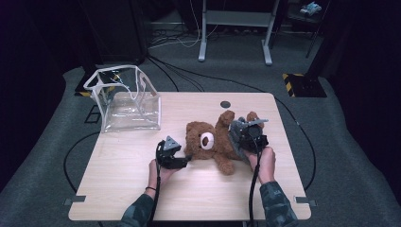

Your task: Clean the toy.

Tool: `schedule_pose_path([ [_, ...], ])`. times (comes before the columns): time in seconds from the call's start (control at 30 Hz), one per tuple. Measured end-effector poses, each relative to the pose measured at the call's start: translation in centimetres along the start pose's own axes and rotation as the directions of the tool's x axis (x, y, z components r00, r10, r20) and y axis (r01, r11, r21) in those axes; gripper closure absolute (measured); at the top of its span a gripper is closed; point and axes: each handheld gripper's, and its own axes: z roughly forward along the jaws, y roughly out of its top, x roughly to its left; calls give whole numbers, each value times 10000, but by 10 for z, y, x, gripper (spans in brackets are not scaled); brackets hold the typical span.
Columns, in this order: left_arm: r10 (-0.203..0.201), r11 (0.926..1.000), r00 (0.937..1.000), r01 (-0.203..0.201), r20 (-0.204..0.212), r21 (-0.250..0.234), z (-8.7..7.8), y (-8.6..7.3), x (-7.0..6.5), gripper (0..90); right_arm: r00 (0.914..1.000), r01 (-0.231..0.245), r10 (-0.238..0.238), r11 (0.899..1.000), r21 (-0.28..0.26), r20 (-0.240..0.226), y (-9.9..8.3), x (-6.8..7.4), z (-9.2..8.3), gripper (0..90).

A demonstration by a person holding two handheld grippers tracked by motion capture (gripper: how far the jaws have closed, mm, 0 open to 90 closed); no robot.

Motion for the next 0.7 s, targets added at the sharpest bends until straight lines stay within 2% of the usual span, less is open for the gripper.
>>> schedule_pose_path([
  [0.07, -23, 10000, 10000, 23, 87, 69, 3, -3, -1, 354, 9999, -138, 138, 9999, -42, 63, -1, 1, 0, 753],
  [0.17, 42, 9999, 9999, -44, 133, 134, 7, -6, -2, 392, 9999, -116, 118, 9997, -203, 116, -2, 1, 1, 753],
  [0.3, 430, 9986, 9989, -435, 180, 292, 12, -6, -7, 555, 9997, -38, 43, 9997, -224, 233, -3, 2, 1, 753],
  [0.33, 489, 9983, 9988, -491, 65, 314, 12, -5, -9, 579, 9997, -126, 130, 9997, -187, 216, -3, 3, 0, 753],
  [0.4, 533, 9979, 9984, -540, 205, 365, 14, -5, -10, 668, 9996, -17, 27, 9994, -334, 289, -3, 3, 0, 753],
  [0.43, 659, 9970, 9978, -661, 63, 412, 14, -4, -11, 695, 9996, -39, 48, 9994, -333, 286, -3, 4, -1, 752],
  [0.5, 643, 9971, 9979, -645, 55, 397, 15, -4, -12, 762, 9994, 15, -3, 9993, -383, 334, -3, 5, -5, 751],
  [0.7, 706, 9968, 9975, -702, -91, 379, 15, -4, -13, 812, 9998, 16, -1, 9968, -805, 188, 0, 8, -18, 747],
])
